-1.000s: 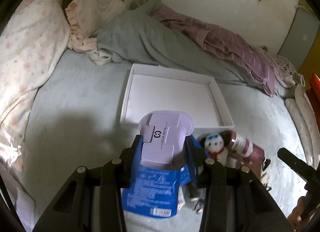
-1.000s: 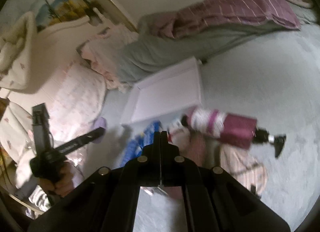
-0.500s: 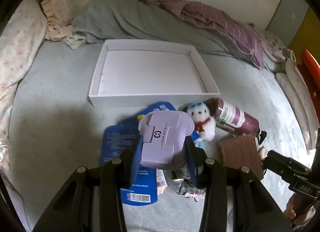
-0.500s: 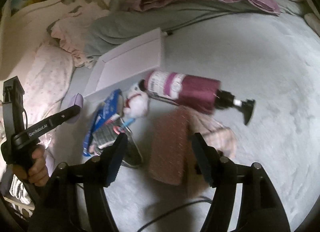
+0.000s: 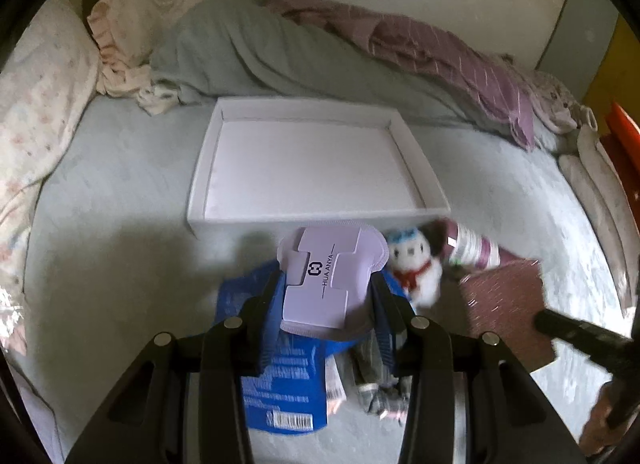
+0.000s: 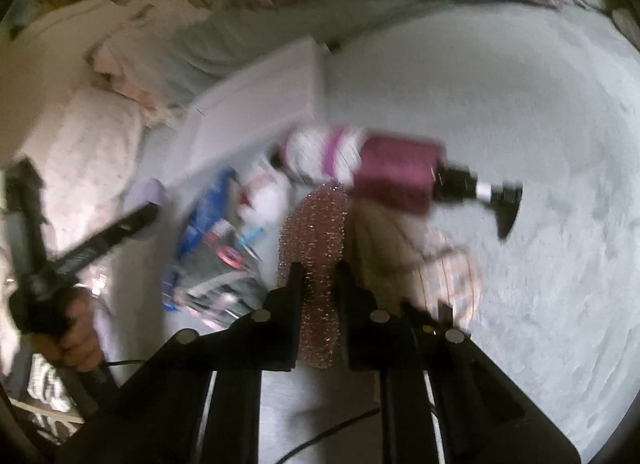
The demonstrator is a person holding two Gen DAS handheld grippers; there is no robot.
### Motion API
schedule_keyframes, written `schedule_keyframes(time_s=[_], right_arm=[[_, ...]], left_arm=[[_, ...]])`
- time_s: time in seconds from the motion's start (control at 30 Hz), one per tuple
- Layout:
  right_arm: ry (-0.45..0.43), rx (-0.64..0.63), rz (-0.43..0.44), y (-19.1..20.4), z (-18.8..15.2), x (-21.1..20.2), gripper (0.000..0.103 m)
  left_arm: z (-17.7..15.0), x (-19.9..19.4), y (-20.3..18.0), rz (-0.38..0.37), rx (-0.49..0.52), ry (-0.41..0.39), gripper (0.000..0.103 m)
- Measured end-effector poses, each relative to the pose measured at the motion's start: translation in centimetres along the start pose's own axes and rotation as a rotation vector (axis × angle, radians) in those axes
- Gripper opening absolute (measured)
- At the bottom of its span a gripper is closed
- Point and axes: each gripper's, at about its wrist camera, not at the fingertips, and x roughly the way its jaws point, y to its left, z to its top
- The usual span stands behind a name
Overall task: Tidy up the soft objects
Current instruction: 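Carry both items to the white box while the right tool releases the sponge inside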
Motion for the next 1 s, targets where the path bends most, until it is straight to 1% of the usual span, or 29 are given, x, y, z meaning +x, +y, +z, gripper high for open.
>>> schedule_keyframes(time_s=[0.07,0.13,0.2,0.27,0.33,0.47,0.57,0.63,0.7,0.77,0.87,0.97,1.0], right_arm=[[-0.053,-0.003,0.047,0.6,1.8,-0.8,0.017],[-0.127,-0.028,0.062,1.7,4.2,-1.0,0.017],[-0.157,-0.042,0.082,2.8,6.3,0.0,0.017],[-0.157,-0.047,0.092,3.9,8.4,1.9,0.017],[-0.134,-0.052,0.094,4.5,10.2,4.3,0.017],[-0.058,-0.05,0.085,4.5,13.2,9.6,0.017],[-0.035,-0.015,0.007,3.6,13.9,12.6,0.017],[0.004,-0.031,-0.03,3.1,13.4,13.6,0.018],[0.03,-0.037,-0.073,2.9,13.2,14.2,0.018],[0.036,-0.073,-0.133,3.2,13.0,14.6,0.021],[0.056,-0.12,-0.193,3.8,12.7,15.8,0.023],[0.058,-0.202,-0.298,5.0,12.3,16.9,0.023],[0.061,-0.229,-0.325,5.4,12.2,17.2,0.024]], left_arm=[[1.3,-0.3,-0.2,0.002,0.001,-0.04,0.04],[2.6,-0.3,-0.6,-0.008,0.013,-0.071,0.041],[4.5,0.7,-0.9,-0.018,0.006,-0.074,0.041],[6.4,2.2,-0.8,-0.044,-0.021,-0.067,0.041],[7.9,4.0,-0.3,-0.059,-0.069,-0.055,0.041],[9.0,7.5,0.1,-0.046,-0.142,-0.033,0.041],[8.3,9.7,-0.2,-0.058,-0.14,0.003,0.041],[7.8,11.1,-0.4,-0.043,-0.122,0.039,0.041],[7.5,11.9,-0.4,-0.024,-0.129,0.069,0.041],[7.4,12.4,-0.2,-0.034,-0.135,0.077,0.041],[7.0,13.3,-0.1,-0.026,-0.124,0.11,0.041],[6.9,14.6,0.0,-0.038,-0.123,0.149,0.041],[6.8,14.8,-0.1,-0.032,-0.122,0.146,0.041]])
